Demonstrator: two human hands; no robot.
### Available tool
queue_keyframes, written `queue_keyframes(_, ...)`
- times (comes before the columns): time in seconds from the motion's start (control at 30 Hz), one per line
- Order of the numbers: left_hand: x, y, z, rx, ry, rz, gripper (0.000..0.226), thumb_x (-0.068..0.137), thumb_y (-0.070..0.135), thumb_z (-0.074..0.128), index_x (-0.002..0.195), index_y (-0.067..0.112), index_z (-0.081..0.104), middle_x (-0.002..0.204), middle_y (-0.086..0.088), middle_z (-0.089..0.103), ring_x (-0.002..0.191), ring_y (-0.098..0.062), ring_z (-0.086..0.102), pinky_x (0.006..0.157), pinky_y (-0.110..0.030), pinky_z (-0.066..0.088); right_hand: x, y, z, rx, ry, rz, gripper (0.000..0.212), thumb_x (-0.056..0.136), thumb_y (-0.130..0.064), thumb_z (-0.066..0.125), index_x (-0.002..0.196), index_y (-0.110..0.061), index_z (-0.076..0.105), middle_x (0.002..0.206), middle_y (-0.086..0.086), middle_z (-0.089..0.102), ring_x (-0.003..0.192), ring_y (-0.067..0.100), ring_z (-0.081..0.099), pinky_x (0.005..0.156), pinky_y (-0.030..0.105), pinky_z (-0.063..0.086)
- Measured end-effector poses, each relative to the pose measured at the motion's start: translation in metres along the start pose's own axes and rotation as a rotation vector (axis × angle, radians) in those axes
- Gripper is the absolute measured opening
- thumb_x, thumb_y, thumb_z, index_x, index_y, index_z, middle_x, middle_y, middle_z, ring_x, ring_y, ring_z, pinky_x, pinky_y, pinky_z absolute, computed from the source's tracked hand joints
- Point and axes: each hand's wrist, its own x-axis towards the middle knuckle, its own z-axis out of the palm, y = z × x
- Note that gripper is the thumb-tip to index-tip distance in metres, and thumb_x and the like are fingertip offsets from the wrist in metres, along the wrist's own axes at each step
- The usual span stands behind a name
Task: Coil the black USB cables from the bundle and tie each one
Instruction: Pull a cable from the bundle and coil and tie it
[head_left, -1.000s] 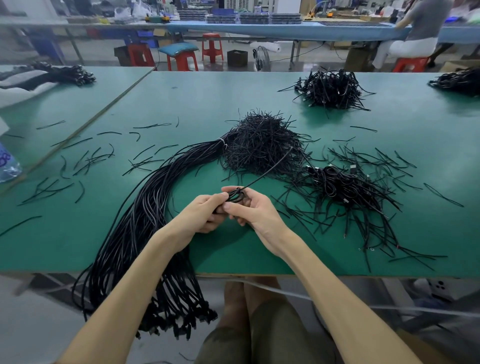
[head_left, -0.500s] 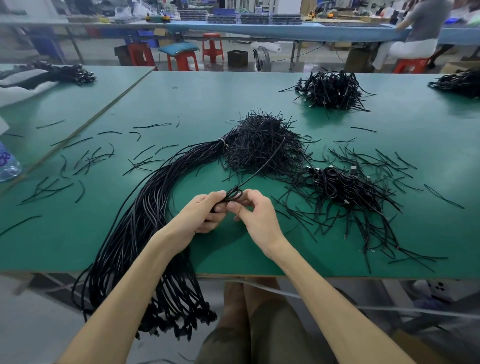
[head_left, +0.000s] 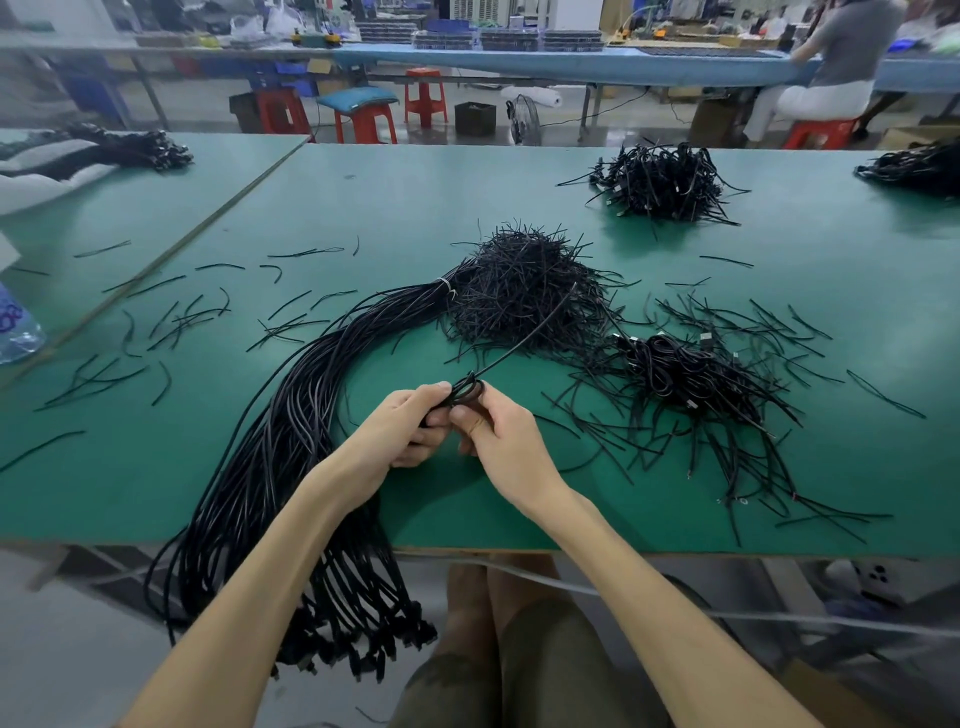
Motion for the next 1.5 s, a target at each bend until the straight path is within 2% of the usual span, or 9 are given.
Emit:
queue_keyframes(0.13, 0.001, -0.001, -0.001, -0.040, 0.016, 0.004, 0.047, 0.107, 0.039, 0.040, 0.061, 0.027, 0.040, 0.057, 0.005, 0.025, 0.046, -0.011, 0.015, 0.037, -0.019, 0.017, 0.001, 0.001, 0.000, -0.029, 0.004, -0.010, 0.012, 0.104, -0.025, 0.056, 0.094, -0.028, 0.062, 0.082, -0.020, 0.071, 0.066, 0.001, 0.056, 0.067, 0.017, 0.045)
queue_keyframes(0.27, 0.002, -0.004, -0.002, -0.070, 0.065, -0.004, 0.048, 0.105, 0.042, 0.043, 0.060, 0.027, 0.041, 0.057, 0.005, 0.026, 0.045, -0.011, 0.016, 0.036, -0.019, 0.017, 0.003, 0.006, 0.001, -0.083, 0.006, 0.033, 0.025, 0.099, -0.045, 0.061, 0.092, -0.021, 0.058, 0.084, -0.003, 0.068, 0.075, 0.016, 0.061, 0.072, 0.034, 0.051)
queue_keyframes(0.4, 0.003, -0.004, -0.003, -0.090, 0.076, 0.005, 0.048, 0.105, 0.043, 0.043, 0.060, 0.027, 0.042, 0.056, 0.006, 0.026, 0.043, -0.011, 0.017, 0.036, -0.020, 0.017, 0.003, 0.008, 0.002, -0.109, 0.007, 0.025, 0.019, 0.094, -0.044, 0.067, 0.094, -0.029, 0.055, 0.085, -0.011, 0.065, 0.073, 0.001, 0.057, 0.068, 0.017, 0.045)
queue_keyframes(0.67, 0.002, -0.004, -0.003, -0.075, 0.061, 0.004, 0.048, 0.105, 0.045, 0.043, 0.060, 0.028, 0.041, 0.057, 0.006, 0.027, 0.045, -0.011, 0.016, 0.037, -0.020, 0.017, 0.002, 0.004, 0.002, -0.074, 0.047, -0.003, 0.046, 0.097, -0.033, 0.067, 0.139, -0.024, 0.049, 0.115, -0.009, 0.060, 0.080, 0.010, 0.061, 0.078, 0.022, 0.050)
queue_keyframes(0.83, 0.001, -0.006, -0.003, -0.039, 0.047, 0.029, 0.049, 0.106, 0.046, 0.041, 0.060, 0.028, 0.040, 0.057, 0.006, 0.027, 0.046, -0.012, 0.016, 0.038, -0.020, 0.017, 0.001, -0.002, -0.001, -0.040, 0.041, -0.051, 0.017, 0.097, -0.020, 0.069, 0.108, -0.033, 0.067, 0.101, -0.006, 0.068, 0.073, 0.011, 0.065, 0.072, 0.027, 0.051)
queue_keyframes(0.9, 0.002, -0.006, -0.002, -0.028, 0.042, 0.032, 0.049, 0.107, 0.046, 0.041, 0.061, 0.028, 0.039, 0.057, 0.007, 0.027, 0.046, -0.012, 0.017, 0.038, -0.020, 0.017, 0.001, -0.002, -0.003, 0.039, 0.053, -0.003, 0.014, 0.094, -0.016, 0.071, 0.105, -0.024, 0.069, 0.096, -0.005, 0.073, 0.069, 0.012, 0.066, 0.068, 0.026, 0.050)
queue_keyframes(1.03, 0.002, -0.006, -0.001, -0.018, 0.043, 0.039, 0.050, 0.107, 0.045, 0.040, 0.061, 0.027, 0.039, 0.056, 0.007, 0.027, 0.045, -0.011, 0.017, 0.038, -0.019, 0.018, 0.002, -0.002, -0.003, 0.096, 0.069, 0.021, 0.016, 0.092, -0.011, 0.073, 0.108, -0.011, 0.071, 0.094, -0.003, 0.075, 0.067, 0.017, 0.067, 0.065, 0.022, 0.047)
queue_keyframes(1.3, 0.001, -0.005, 0.004, 0.038, 0.078, 0.062, 0.054, 0.107, 0.047, 0.041, 0.058, 0.024, 0.041, 0.053, 0.006, 0.029, 0.041, -0.010, 0.021, 0.037, -0.019, 0.019, 0.003, 0.000, -0.005, 0.121, 0.092, 0.018, 0.014, 0.091, -0.008, 0.072, 0.105, -0.012, 0.070, 0.092, 0.000, 0.075, 0.067, 0.019, 0.067, 0.061, 0.028, 0.050)
queue_keyframes(1.5, 0.000, -0.004, 0.005, 0.084, 0.069, 0.070, 0.055, 0.107, 0.046, 0.042, 0.058, 0.023, 0.041, 0.050, 0.005, 0.028, 0.041, -0.011, 0.020, 0.038, -0.020, 0.019, 0.001, 0.001, -0.005, 0.062, 0.153, 0.015, 0.013, 0.091, -0.005, 0.069, 0.085, -0.016, 0.066, 0.073, 0.008, 0.070, 0.059, 0.021, 0.060, 0.056, 0.030, 0.046)
